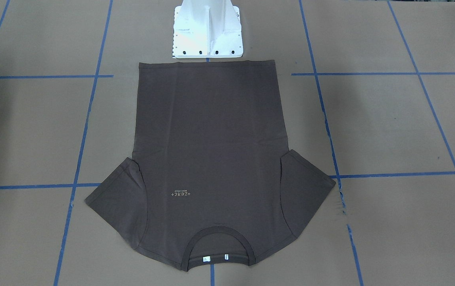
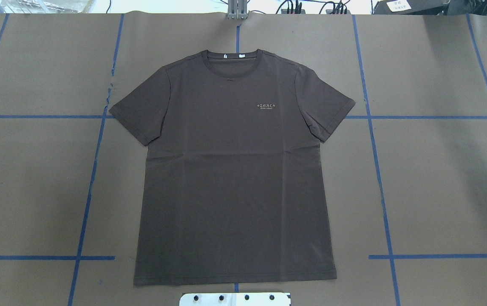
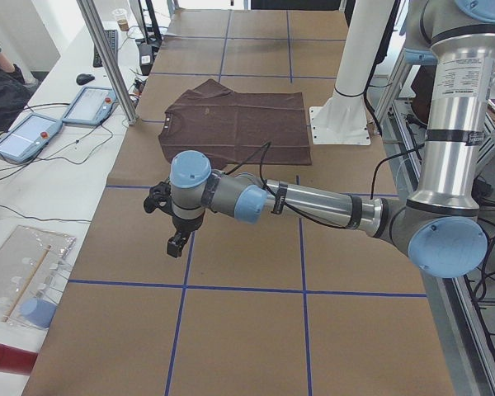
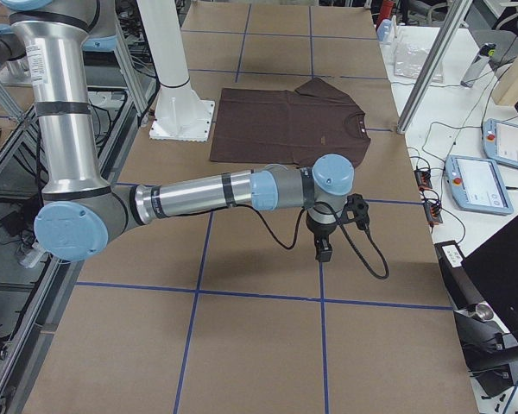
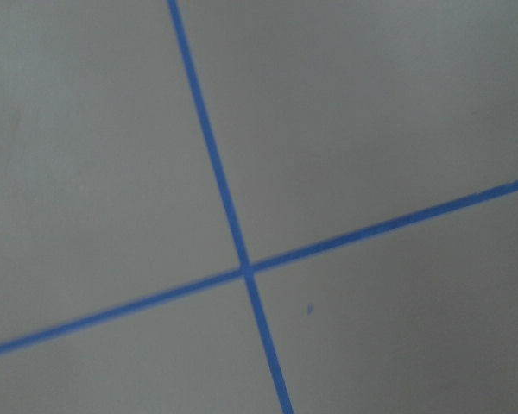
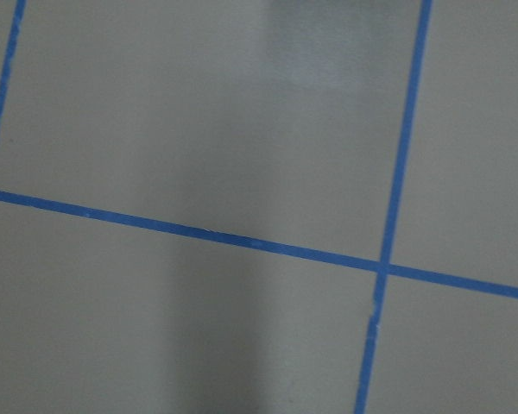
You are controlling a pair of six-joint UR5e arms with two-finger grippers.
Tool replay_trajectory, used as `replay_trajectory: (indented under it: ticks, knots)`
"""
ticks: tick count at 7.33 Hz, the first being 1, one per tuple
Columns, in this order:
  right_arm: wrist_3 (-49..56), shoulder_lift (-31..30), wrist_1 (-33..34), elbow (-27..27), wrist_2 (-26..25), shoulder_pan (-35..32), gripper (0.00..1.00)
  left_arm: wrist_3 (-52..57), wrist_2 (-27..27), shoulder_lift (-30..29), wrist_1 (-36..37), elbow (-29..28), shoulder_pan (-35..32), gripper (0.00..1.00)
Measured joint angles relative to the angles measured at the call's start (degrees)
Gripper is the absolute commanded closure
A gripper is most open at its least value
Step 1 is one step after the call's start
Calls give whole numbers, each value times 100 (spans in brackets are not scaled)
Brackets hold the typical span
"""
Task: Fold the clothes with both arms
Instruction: 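Move the right gripper in toward the shirt's shoulder nearest it, then grasp the sleeve nearest the right gripper and lift it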
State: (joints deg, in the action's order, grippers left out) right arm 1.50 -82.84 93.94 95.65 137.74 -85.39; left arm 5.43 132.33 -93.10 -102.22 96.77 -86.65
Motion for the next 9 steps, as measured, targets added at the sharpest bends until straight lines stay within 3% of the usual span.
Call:
replay_trajectory:
  ticks: [2,4,5,7,9]
  knots:
    - [-677,317,-968,-611,240,684,0,17,60,-58,-394,-63,64,0]
    - [-2312,786,-2217,-1167,-42,1420,0,-16,54,-148,-555,-168,180,0]
    - [-2901,1118,-2524,-1449,-222,1763,0,-23,53,-179,-572,-203,204,0]
    - [-3691,1905,-2691,-2008,-702,2416,0,-35,79,-231,-568,-228,216,0]
    - [-4586,2359,-2723,-2218,-1112,2954,0,-29,97,-242,-555,-229,218,0]
